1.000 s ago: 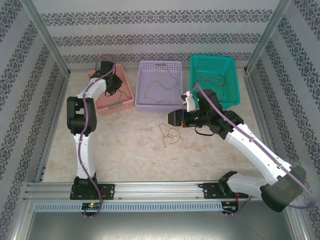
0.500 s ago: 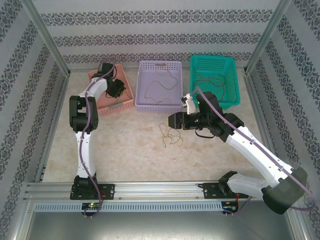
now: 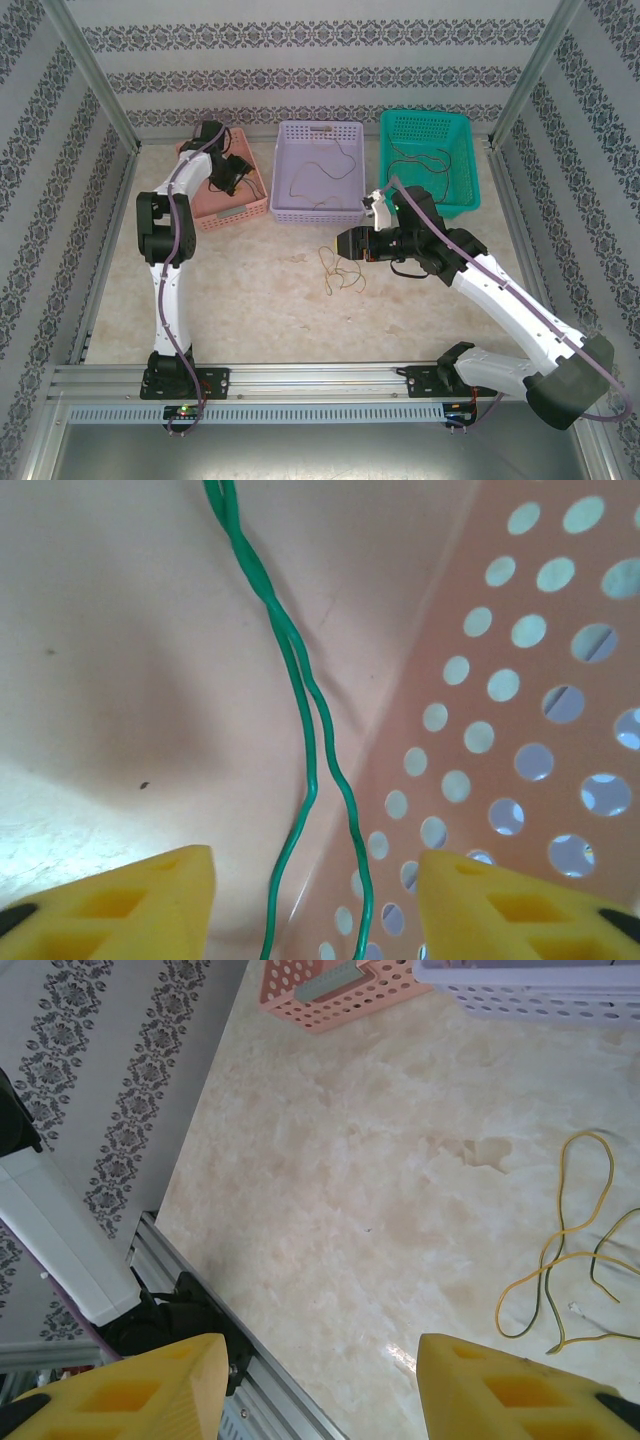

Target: Untangle the cables

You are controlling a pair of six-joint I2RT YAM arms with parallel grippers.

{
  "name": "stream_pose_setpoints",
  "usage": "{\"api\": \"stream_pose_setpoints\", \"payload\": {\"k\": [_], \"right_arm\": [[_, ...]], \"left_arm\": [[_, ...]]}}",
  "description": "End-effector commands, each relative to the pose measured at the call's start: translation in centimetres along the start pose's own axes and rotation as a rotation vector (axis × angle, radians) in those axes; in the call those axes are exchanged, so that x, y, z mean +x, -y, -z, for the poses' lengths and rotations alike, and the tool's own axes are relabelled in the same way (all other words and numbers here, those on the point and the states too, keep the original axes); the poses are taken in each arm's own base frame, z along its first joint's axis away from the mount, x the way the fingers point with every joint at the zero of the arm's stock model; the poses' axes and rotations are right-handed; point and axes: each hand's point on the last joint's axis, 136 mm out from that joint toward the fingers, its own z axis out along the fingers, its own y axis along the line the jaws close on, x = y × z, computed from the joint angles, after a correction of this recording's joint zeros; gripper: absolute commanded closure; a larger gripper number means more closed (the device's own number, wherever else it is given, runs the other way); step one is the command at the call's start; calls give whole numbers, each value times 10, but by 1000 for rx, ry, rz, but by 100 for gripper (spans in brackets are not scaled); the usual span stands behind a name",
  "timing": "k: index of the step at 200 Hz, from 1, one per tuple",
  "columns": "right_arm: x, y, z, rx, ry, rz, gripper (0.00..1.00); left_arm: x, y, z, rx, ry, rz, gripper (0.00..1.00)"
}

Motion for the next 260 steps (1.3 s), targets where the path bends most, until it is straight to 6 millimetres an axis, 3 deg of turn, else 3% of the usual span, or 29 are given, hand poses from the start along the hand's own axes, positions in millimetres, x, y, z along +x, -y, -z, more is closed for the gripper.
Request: {"api": "stream_pose_setpoints", "payload": {"k": [1,39,73,102,135,154,168,187,210,232,245,260], "right_arm": [[-2,-1,3,8,22,21,47],[-8,17,3,102,43,-4,47],[-12,48,9,222,88,-90,47],[-9,81,15,307,126,-232,51],[11,119,17,390,153,-440,58],[30,133,9,391,147,-551,62],[42,139,1,388,134,-627,63],[52,143,-15,351,140,-716,61],[54,142,-40,303,135,-753,58],[53,152,-52,360,80,-714,56],[50,164,-55,380,74,-721,56],[36,164,-53,401,63,-650,60]], "left_arm": [[-15,14,48,5,76,-23,39],[-20,27,99,10,164,-29,31],[-23,61,182,143,300,-23,30],[-6,79,238,243,327,7,33],[39,73,264,306,320,87,40],[92,62,241,307,235,111,45],[149,52,214,262,124,96,45],[231,25,171,191,-11,138,43],[307,5,122,156,-133,140,42],[339,3,91,112,-181,27,39],[345,4,79,104,-197,-28,40],[344,-2,76,89,-191,-49,48]]}}
